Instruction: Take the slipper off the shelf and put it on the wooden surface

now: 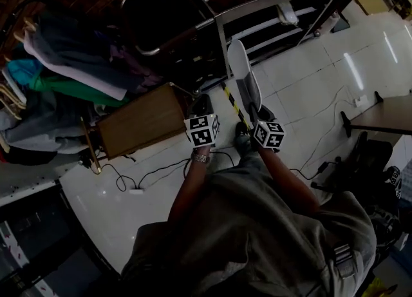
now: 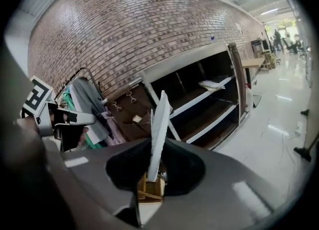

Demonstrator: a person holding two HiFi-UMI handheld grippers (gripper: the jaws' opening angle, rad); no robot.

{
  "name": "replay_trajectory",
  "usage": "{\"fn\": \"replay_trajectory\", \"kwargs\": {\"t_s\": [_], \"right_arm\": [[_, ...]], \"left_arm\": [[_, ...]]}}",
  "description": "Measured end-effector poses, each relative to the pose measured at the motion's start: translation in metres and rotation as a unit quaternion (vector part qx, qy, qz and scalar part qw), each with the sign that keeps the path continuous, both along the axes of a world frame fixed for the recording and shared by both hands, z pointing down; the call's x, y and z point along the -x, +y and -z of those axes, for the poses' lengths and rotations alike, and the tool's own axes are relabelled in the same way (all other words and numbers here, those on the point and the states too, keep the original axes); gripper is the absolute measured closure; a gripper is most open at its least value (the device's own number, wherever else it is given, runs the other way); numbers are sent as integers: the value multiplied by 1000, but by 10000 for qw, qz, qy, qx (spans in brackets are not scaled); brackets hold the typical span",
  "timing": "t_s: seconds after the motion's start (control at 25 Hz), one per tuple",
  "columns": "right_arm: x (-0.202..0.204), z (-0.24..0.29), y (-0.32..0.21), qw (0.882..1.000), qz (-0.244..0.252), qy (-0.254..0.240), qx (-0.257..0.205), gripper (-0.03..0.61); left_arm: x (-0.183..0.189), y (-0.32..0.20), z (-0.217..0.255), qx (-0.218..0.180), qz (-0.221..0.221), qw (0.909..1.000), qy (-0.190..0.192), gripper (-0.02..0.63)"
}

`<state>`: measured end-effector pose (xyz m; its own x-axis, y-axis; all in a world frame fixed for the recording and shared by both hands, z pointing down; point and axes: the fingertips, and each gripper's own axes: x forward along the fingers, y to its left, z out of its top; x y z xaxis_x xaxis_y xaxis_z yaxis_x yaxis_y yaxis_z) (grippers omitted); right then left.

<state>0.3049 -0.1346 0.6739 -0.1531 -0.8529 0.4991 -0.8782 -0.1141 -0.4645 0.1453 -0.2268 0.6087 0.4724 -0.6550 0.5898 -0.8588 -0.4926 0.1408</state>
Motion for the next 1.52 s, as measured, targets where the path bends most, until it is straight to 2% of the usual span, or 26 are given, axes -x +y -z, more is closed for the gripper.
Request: {"fn": "replay_trajectory", "kwargs": {"t_s": [0.12, 0.24, 0.4, 0.52, 0.64, 0.76, 0.92, 1.2, 1.32, 1.44, 1.52], "right_arm": [[62, 1, 16, 9996, 264, 21, -11, 522], [145, -4, 27, 9986, 530, 85, 28, 522], [288, -5, 42, 9941, 1019, 367, 105, 522], [400, -8, 59, 9898, 1397, 91, 246, 520], [483, -6, 59, 9837, 1763, -55, 349, 520], [534, -3, 55, 9792, 1997, 99, 356, 520], [554, -20, 46, 9768, 2017, 373, 609, 520], [523, -85, -8, 9787, 1462, 827, 1180, 518], [507, -113, -35, 9767, 1322, 887, 1436, 517], [495, -133, -58, 9769, 1254, 859, 1502, 516], [493, -151, -61, 9743, 1160, 836, 1743, 508]], "left_arm": [[67, 22, 3, -101, 186, 9998, -1, 609], [157, 49, 3, -225, 397, 9989, -48, 609], [297, 96, -2, -206, 875, 9958, -172, 609], [390, 134, -5, -52, 1360, 9907, -81, 609], [449, 154, -2, 65, 1707, 9852, 134, 609], [482, 166, 0, 78, 1874, 9818, 292, 609], [504, 172, 1, 41, 1883, 9816, 308, 609], [536, 174, -17, 242, 1986, 9796, 206, 609], [534, 179, -31, 411, 1987, 9789, 228, 609], [528, 185, -45, 578, 1919, 9794, 240, 609], [529, 187, -53, 674, 1925, 9788, 198, 609]]}}
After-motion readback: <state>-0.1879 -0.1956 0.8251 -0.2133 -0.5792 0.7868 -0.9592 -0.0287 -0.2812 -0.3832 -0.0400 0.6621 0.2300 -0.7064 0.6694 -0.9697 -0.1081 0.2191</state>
